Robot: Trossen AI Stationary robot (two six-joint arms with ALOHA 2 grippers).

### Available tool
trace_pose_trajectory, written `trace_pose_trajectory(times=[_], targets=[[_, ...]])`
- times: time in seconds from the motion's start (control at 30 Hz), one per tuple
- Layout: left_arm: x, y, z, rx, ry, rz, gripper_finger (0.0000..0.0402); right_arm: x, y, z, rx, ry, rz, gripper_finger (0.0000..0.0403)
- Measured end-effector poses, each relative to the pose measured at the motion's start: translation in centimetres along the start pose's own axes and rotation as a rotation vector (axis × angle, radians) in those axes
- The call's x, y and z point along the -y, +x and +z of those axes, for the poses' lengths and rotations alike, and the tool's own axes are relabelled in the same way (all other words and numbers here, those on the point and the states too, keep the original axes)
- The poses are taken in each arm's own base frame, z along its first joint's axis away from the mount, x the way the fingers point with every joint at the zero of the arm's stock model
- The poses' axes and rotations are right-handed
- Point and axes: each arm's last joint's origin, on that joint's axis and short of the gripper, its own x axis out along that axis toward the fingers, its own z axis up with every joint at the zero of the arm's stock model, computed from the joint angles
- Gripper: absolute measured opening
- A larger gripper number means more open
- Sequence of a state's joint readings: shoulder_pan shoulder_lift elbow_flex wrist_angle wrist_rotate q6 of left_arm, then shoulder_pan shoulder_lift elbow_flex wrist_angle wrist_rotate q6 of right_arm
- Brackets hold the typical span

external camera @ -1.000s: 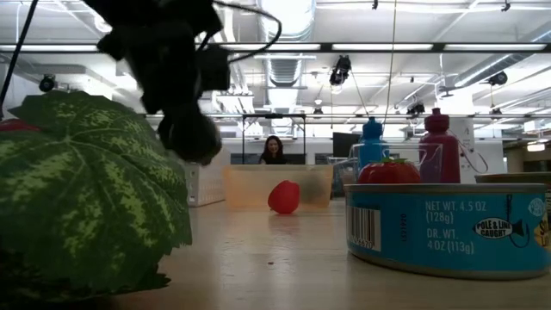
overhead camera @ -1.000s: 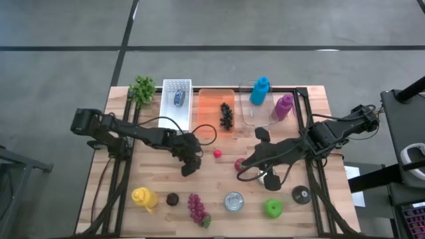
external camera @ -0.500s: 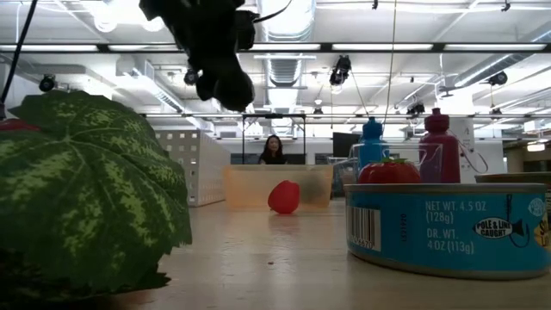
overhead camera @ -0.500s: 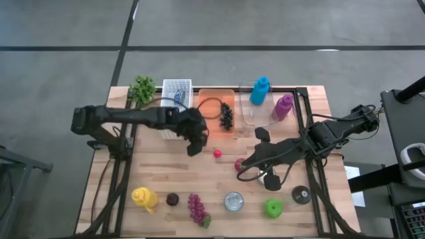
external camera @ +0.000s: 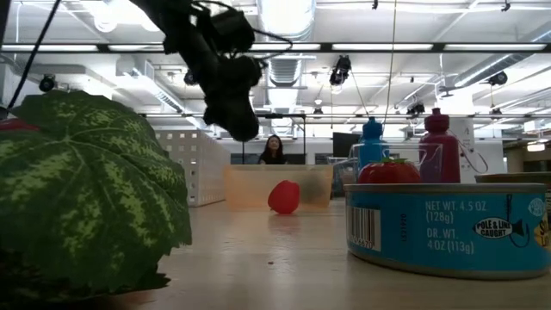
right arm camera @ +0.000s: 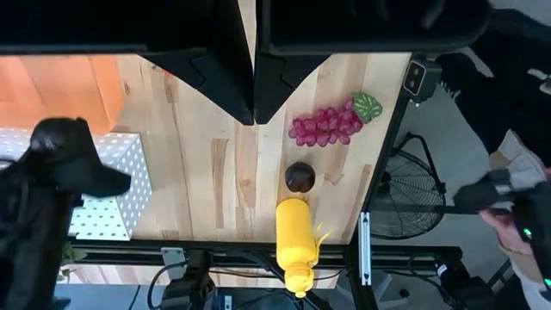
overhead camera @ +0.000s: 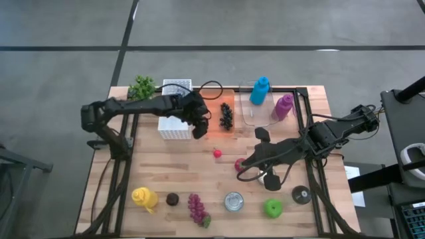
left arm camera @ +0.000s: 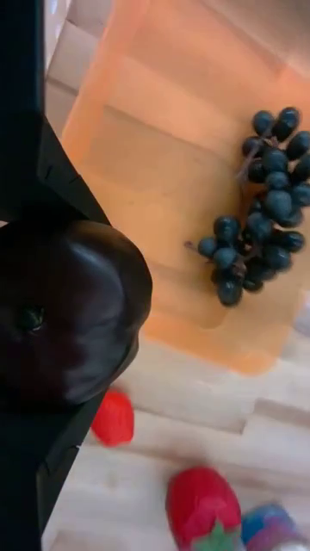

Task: Pick & Place Food Item
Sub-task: Put the top plum into the orange bin

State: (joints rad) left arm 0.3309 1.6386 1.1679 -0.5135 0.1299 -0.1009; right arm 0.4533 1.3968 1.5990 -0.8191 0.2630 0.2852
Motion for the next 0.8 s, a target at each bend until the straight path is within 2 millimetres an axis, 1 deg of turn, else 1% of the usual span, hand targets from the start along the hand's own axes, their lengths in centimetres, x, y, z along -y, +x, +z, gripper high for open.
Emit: trace_pose_trajectory(times=[0.13,0.23,0.33,0.47,0.57,0.7,0.8], targets=[[-1.0,1.6,0.2,-0.018,-0.031,0.013,0.0236,0.0,0.0,0.0,0.001,0.0,0.0,0.0008],[-2.0,2.2,1.1,-0.023,-0.072,0.03,0.0239,0.0,0.0,0.0,0.001,0.0,0.0,0.0008],[-3.0,2.5,2.4,-0.012,-0.097,0.046,0.0247,0.0,0.0,0.0,0.003,0.001,0.001,0.0008],[-4.4,3.5,3.7,-0.063,-0.132,0.067,0.025,0.0,0.0,0.1,0.007,0.002,0.002,0.0008],[-5.3,4.3,4.7,-0.084,-0.153,0.079,0.0246,0.0,0.0,0.1,0.008,0.002,0.002,0.0008],[-6.7,5.6,5.5,-0.103,-0.181,0.094,0.0238,0.0,0.0,0.1,0.008,0.002,0.002,0.0008],[-7.7,6.4,5.8,-0.114,-0.206,0.105,0.0241,0.0,0.0,0.1,0.008,0.003,0.002,0.0008]])
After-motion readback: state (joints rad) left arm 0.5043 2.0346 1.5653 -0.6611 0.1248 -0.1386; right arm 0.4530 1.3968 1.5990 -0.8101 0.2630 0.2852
